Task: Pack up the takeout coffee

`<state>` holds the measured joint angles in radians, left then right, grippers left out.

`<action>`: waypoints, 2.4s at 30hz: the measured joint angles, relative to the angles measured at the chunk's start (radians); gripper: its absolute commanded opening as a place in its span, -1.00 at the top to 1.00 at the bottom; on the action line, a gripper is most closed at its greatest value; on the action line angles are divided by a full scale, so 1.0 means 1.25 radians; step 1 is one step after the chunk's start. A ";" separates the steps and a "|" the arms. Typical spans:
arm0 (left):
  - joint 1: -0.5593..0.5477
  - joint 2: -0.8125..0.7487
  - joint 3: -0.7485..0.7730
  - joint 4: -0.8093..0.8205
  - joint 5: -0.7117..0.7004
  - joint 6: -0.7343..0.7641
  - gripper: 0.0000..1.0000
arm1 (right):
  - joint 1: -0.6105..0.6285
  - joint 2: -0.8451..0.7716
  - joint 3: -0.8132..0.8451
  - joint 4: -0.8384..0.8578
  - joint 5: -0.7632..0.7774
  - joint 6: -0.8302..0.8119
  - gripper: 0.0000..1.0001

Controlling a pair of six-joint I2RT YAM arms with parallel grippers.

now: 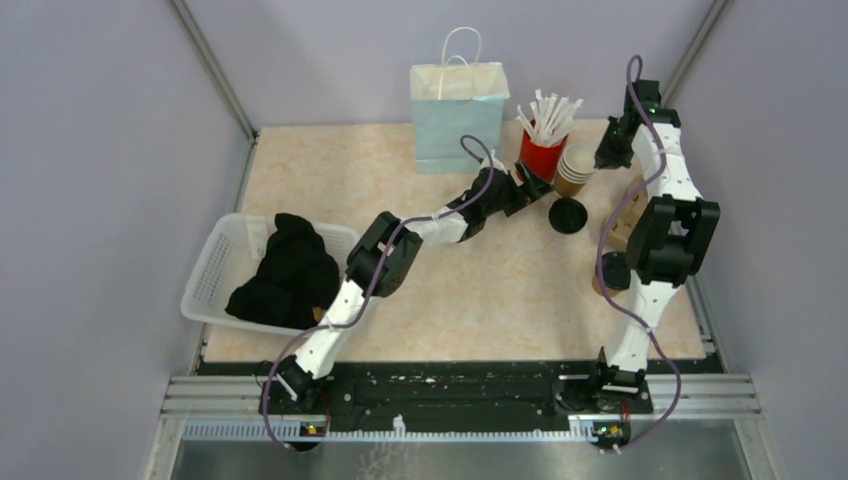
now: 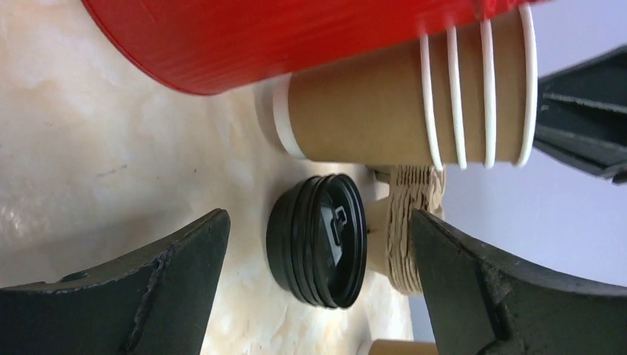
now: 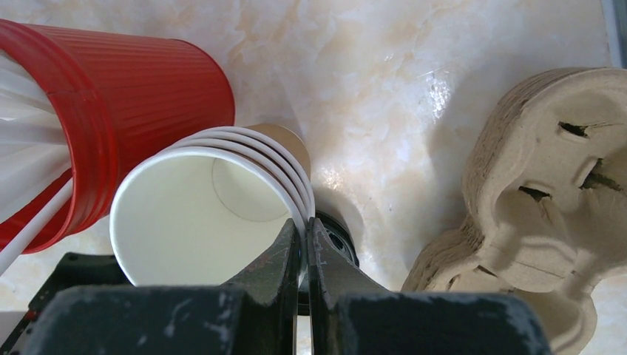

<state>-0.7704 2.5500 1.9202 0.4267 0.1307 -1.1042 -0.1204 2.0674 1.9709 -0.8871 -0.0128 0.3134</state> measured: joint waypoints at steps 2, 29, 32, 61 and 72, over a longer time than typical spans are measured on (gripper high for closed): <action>0.001 0.022 0.025 0.002 -0.013 -0.011 -0.97 | 0.001 0.000 -0.002 0.001 -0.007 0.000 1.00; -0.002 0.075 0.128 0.045 -0.048 -0.096 -0.97 | 0.028 -0.026 -0.079 0.047 0.004 -0.006 0.50; -0.002 0.075 0.094 0.052 -0.049 -0.092 -0.97 | 0.030 -0.025 -0.077 0.033 0.000 -0.002 0.37; 0.002 0.075 0.077 0.042 -0.038 -0.068 -0.97 | 0.040 0.015 0.011 -0.033 0.014 -0.019 0.99; 0.003 0.075 0.086 0.041 -0.035 -0.071 -0.97 | 0.041 0.015 0.011 -0.033 0.019 -0.020 1.00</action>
<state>-0.7662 2.6434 2.0274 0.4782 0.0864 -1.1927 -0.0689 2.0861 1.9842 -0.9279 0.0105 0.2890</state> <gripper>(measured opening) 0.985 0.014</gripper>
